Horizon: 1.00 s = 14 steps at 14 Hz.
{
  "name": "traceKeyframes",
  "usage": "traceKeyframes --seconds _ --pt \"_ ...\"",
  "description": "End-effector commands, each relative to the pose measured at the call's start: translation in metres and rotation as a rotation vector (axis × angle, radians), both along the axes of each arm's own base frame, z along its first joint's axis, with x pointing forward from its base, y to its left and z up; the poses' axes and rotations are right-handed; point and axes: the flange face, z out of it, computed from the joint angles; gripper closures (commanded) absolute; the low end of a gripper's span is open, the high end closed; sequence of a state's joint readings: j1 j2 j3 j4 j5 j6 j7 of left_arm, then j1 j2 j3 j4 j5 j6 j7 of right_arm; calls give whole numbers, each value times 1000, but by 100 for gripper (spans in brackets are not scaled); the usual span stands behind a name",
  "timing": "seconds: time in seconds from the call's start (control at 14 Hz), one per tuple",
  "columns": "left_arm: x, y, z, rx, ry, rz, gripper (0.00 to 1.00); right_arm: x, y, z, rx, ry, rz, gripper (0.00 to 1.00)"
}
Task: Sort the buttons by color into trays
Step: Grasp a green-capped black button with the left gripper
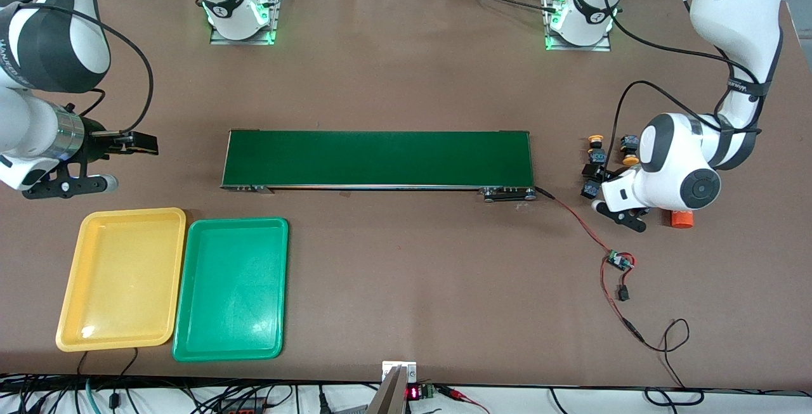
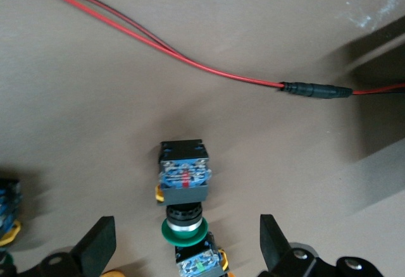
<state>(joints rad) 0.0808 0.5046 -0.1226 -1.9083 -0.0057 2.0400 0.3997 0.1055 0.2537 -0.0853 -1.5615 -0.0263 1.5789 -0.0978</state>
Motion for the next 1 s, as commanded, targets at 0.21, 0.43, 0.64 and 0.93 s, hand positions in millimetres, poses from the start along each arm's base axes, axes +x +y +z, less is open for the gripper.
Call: traceKeyframes --seconds 0.21,0.43,0.64,0.93 --pt "2 -8 -25 -13 -17 -47 0 -3 6 -2 2 39 16 0" --pt "-1 -7 -40 -17 2 -42 1 -2 8 2 9 28 17 0" --pt "-2 -2 -45 -18 11 -34 40 -2 12 2 7 23 23 0" --pt "-1 7 -43 -63 1 -134 96 -2 14 3 8 22 28 0"
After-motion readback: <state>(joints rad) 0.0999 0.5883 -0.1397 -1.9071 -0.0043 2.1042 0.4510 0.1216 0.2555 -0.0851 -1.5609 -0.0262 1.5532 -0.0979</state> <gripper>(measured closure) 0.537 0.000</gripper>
